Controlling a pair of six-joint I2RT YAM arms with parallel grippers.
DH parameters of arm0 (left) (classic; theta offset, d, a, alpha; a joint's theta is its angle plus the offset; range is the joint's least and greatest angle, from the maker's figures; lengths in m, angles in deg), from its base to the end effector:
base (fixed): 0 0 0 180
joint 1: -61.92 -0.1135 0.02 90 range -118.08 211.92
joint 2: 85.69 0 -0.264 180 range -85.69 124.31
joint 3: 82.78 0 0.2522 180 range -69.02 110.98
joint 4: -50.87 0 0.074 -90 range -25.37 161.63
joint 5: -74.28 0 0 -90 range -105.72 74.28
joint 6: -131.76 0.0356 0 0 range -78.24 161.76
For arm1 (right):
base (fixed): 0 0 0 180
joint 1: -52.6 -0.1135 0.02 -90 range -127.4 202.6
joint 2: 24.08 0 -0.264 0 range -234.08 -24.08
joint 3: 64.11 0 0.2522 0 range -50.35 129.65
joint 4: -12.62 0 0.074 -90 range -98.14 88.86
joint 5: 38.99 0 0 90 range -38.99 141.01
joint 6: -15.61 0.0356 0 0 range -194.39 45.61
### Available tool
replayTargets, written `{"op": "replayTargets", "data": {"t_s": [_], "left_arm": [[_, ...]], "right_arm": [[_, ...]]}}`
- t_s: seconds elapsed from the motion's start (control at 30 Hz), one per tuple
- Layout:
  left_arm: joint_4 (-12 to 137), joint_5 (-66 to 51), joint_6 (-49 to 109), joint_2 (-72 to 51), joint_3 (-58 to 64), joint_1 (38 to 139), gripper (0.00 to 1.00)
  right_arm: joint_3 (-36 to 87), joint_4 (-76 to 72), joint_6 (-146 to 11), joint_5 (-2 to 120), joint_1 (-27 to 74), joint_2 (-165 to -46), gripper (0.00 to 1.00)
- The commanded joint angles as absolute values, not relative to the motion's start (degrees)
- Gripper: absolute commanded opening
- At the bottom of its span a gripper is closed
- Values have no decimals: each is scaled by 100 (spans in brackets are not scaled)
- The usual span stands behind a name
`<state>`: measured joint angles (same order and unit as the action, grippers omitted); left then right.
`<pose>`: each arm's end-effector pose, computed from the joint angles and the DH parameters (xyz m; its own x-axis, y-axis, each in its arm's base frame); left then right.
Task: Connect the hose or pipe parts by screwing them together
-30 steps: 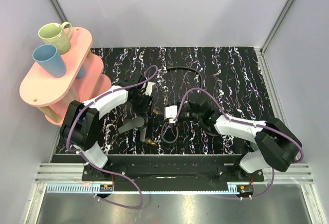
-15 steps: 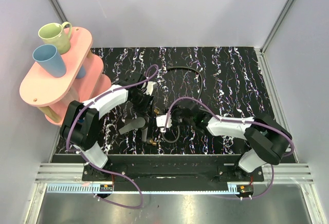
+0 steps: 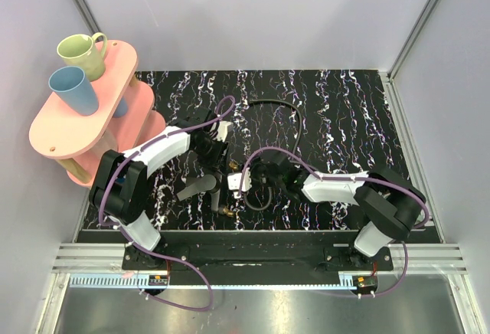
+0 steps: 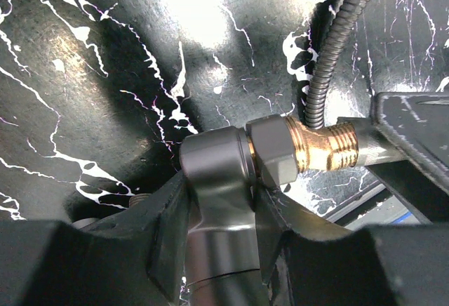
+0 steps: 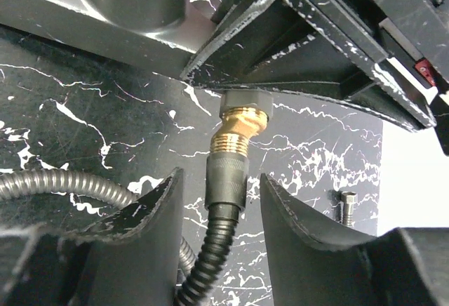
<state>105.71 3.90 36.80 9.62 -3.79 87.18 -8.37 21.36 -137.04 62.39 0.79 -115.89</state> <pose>0.2854 -0.1479 0.2037 -0.8960 0.3327 -0.2942 0.4241 0.8375 -0.3445 0.1979 0.2629 0.1789 0.6502 -0.5818 -0.4886 -0.6559 -0.1053 -0.7475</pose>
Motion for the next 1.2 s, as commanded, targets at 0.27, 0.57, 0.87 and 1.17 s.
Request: {"op": "replayTargets", "data": {"t_s": [0.27, 0.57, 0.87, 1.17], "left_arm": [[10137, 1503, 3271, 476, -415, 8689, 0], [8564, 1724, 2497, -43, -1241, 8776, 0], [8063, 1531, 2216, -175, -1690, 9083, 0], [7175, 1399, 1820, -403, -2050, 9339, 0]], "right_arm": [[-465, 2847, -13129, 6094, -40, -11944, 0], [-245, 4033, -10113, 6270, 153, -12243, 0], [-192, 4649, -8548, 6550, 663, -12366, 0], [-376, 5421, -6422, 7262, 1374, -12568, 0]]}}
